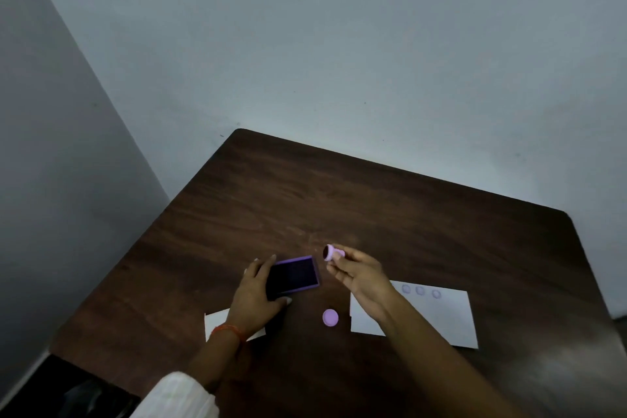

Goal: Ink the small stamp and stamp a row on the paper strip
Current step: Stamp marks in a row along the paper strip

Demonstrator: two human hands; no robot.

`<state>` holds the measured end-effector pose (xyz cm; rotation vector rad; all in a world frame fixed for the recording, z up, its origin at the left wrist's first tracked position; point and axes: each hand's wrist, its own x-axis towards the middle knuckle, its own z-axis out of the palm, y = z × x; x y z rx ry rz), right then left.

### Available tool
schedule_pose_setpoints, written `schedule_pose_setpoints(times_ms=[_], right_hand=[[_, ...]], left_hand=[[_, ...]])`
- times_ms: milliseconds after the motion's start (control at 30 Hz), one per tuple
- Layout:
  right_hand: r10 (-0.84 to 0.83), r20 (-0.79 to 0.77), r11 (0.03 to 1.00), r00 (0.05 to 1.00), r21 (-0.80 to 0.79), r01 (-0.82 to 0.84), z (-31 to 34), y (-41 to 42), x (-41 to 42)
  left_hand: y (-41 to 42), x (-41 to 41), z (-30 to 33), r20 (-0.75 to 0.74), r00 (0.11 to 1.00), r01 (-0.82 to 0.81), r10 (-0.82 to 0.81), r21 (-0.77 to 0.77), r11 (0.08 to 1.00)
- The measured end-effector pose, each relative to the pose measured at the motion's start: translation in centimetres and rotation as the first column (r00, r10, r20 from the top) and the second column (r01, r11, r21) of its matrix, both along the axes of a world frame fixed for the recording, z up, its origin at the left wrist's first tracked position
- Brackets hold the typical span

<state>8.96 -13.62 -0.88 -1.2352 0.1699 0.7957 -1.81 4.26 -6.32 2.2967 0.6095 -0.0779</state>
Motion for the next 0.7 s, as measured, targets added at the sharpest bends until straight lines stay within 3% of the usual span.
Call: schedule_pose_setpoints(times_ms=[100, 267, 500, 700], right_hand=[[-0.150, -0.257, 0.967, 0.955, 0.162, 0.196, 0.7, -3.7, -0.4], [-0.265, -0.413, 0.888, 0.871, 0.247, 0.387, 1.4, -8.7, -1.4], [-0.364, -0.406, 0.811, 0.838, 0.304, 0.500, 1.2, -13.5, -1.9], [-0.421, -0.346, 0.815, 0.839, 0.261, 0.517, 0.7, -16.7, -1.3]], left_hand=[[-1.0, 0.4, 0.4, 0.055, 0.997, -0.044, 0.045, -0.006, 0.999], [-4.2, 2.0, 1.0, 0.157, 0.987, -0.033, 0.021, 0.077, 0.996], [-10.7, 5.1, 1.3, 0.168, 0.945, 0.251, -0.281, 0.181, 0.951], [-15.2, 7.1, 1.0, 0.105, 0.866, 0.459, -0.489, 0.222, 0.860]])
